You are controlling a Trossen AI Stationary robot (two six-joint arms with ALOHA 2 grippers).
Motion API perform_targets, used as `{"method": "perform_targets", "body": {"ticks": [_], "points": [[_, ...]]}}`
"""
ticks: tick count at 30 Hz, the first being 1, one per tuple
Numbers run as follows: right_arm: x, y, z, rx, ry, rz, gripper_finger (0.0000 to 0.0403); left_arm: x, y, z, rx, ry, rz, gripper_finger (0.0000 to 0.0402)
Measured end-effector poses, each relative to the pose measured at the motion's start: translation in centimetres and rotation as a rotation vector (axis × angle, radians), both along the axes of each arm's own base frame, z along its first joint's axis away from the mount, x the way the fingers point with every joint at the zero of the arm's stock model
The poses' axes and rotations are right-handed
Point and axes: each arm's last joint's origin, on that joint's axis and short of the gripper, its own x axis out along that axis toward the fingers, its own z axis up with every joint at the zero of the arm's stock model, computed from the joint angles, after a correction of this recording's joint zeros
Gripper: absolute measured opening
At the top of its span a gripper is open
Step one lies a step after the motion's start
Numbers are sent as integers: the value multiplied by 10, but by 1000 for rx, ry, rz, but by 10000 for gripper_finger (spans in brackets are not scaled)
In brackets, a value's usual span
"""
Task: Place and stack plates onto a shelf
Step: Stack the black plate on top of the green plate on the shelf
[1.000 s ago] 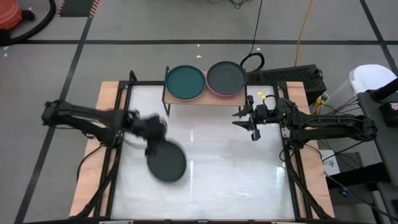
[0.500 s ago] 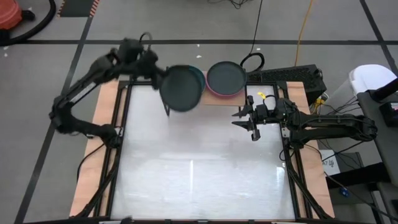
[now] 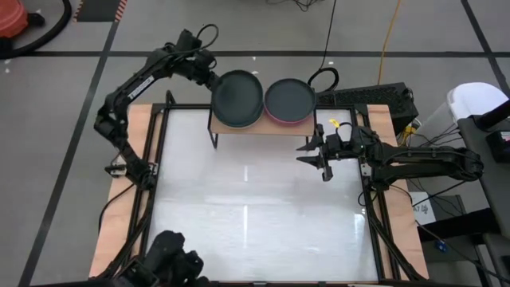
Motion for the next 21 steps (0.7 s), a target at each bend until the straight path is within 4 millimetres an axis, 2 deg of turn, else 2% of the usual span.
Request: {"method": "perform_targets", "body": {"ticks": [4,12,21], "points": [[0,0,-2,3,17,0,129,3,6,-11,-34,23,5,10],[0,0,-2,3,22,0,129,3,6,-13,-18,65,9,41],[0,0,-2,3,22,0,130,8,3,-13,9,74,-34,50]]}}
